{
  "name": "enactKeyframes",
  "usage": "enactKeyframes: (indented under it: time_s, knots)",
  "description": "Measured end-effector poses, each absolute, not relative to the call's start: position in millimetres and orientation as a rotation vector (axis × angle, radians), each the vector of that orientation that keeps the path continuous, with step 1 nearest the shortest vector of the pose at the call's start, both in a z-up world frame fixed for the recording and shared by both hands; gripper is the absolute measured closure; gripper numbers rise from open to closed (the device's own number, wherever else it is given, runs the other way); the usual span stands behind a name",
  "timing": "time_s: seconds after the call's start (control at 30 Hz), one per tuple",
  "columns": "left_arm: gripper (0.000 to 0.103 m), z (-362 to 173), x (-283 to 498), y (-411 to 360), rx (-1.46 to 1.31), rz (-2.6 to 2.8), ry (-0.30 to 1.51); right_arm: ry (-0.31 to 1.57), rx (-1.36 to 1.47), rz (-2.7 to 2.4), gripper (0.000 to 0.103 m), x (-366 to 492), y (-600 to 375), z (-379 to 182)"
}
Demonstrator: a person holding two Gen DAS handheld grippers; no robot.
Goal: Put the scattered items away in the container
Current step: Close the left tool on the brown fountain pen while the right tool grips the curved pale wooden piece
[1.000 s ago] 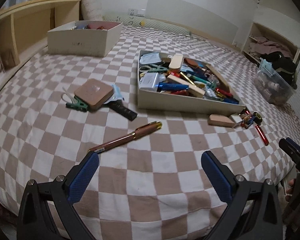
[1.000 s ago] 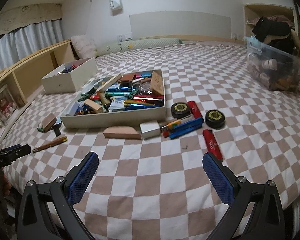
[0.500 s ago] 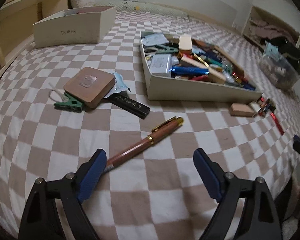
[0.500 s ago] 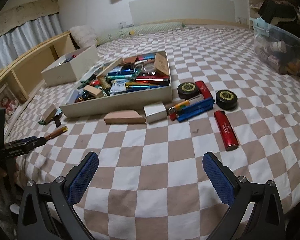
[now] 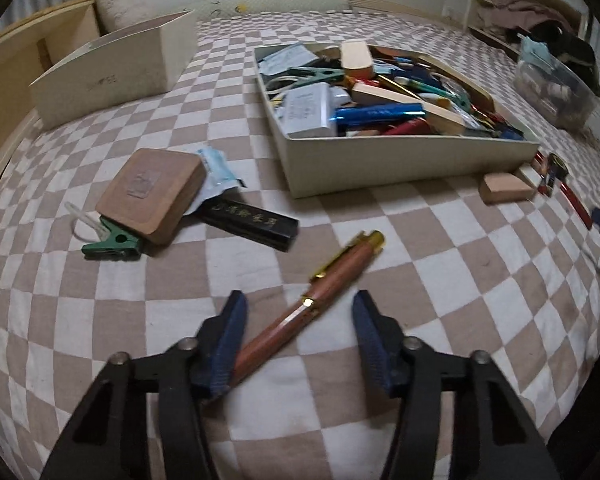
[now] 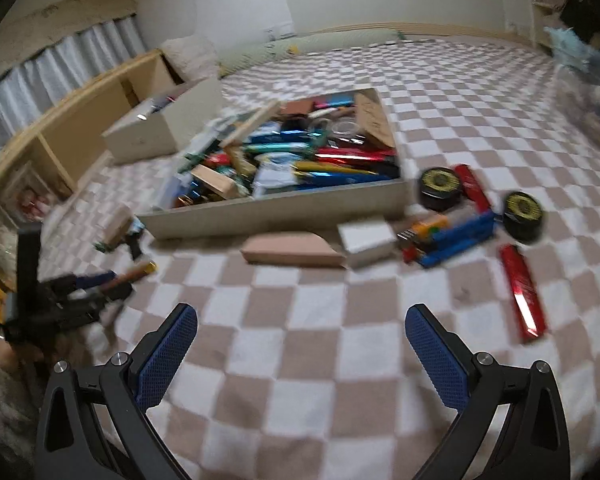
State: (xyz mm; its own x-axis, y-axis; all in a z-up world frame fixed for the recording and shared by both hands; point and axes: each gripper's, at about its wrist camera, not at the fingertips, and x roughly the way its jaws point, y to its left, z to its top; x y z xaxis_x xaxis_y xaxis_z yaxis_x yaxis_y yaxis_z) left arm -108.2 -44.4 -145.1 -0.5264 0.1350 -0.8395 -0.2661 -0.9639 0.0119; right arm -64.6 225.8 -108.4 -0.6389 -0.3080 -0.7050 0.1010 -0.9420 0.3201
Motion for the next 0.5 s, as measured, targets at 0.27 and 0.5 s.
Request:
enactKeyframes:
  time_s: [0.27,0.5]
  knots:
    - [0.073,-142,-86,-35,-1.350,2.513,0.140,-0.506,1.229,-2.548,0.000,-111,224,-124]
    - [0.073,-146,-76,-38,-1.344,2.504,0.035,-0.551,1.318,-2.484,0.000,-131,218,-149]
